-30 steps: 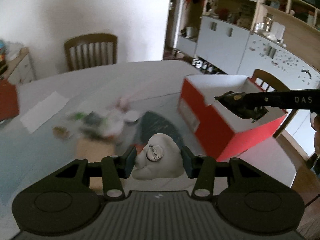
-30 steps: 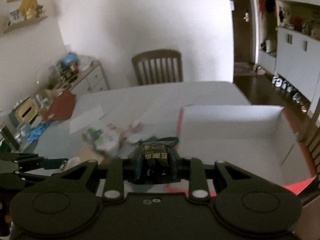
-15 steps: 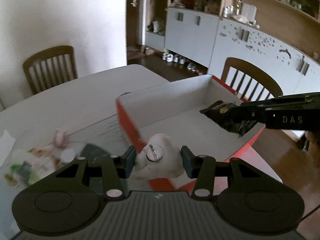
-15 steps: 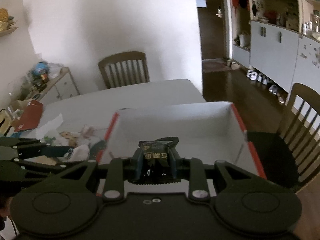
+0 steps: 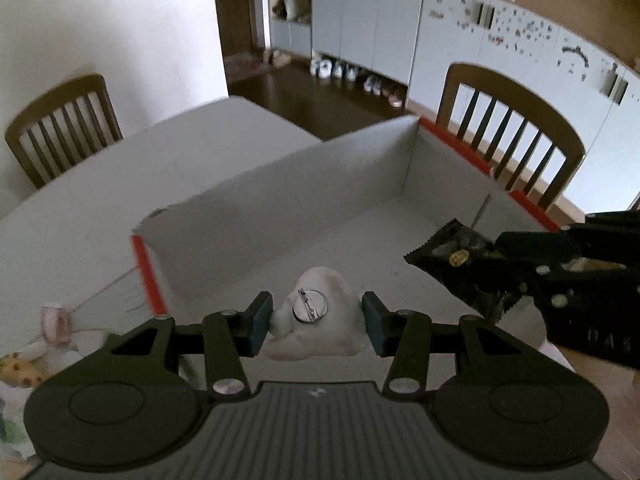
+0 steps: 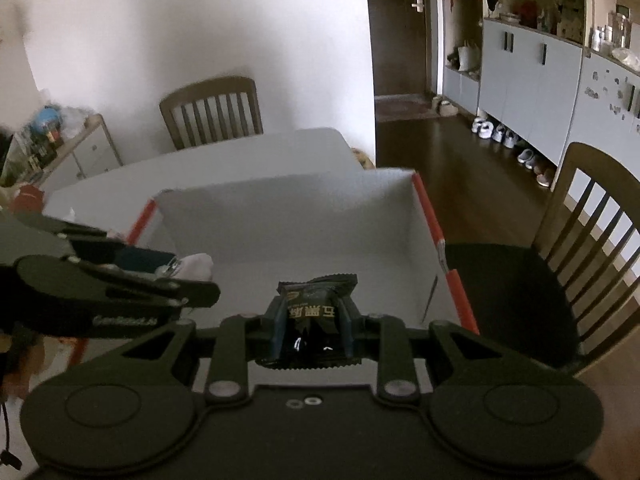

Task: Organize objects
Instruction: 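Carry the plush toy and snack packet into the red shoebox with both grippers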

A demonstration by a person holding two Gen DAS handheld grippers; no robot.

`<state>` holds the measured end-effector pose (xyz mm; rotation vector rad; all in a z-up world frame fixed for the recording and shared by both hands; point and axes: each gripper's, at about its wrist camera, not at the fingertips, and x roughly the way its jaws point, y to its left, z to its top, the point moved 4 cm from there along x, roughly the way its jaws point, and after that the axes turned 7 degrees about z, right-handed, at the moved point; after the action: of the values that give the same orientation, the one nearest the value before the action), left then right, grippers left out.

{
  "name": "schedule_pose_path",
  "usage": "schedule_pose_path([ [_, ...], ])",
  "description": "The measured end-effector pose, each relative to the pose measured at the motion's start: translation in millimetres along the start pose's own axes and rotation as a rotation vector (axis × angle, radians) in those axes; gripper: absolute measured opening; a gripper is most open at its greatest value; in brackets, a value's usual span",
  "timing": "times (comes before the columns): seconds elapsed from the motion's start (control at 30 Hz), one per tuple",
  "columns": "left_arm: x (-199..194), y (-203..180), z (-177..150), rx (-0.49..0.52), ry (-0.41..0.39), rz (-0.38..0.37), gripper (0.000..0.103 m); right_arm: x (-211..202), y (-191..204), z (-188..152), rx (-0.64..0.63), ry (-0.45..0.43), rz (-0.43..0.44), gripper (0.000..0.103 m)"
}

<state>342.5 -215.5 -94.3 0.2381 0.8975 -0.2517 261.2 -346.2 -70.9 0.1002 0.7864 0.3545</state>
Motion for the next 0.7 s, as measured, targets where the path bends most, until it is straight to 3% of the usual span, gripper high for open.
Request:
schedule_pose_path([
  [0.3, 54.9, -11.7, 4.6, 0.074, 0.119, 0.051, 0.048, 35.0, -6.5, -9.1, -0.037, 0.106, -0.004, 0.027],
  [0.7, 92.0, -17.9, -6.7, 0.089, 0.287, 0.006, 0.051, 62.6, -2.5, -21.7, -0.084, 0.246, 0.003, 0.027],
])
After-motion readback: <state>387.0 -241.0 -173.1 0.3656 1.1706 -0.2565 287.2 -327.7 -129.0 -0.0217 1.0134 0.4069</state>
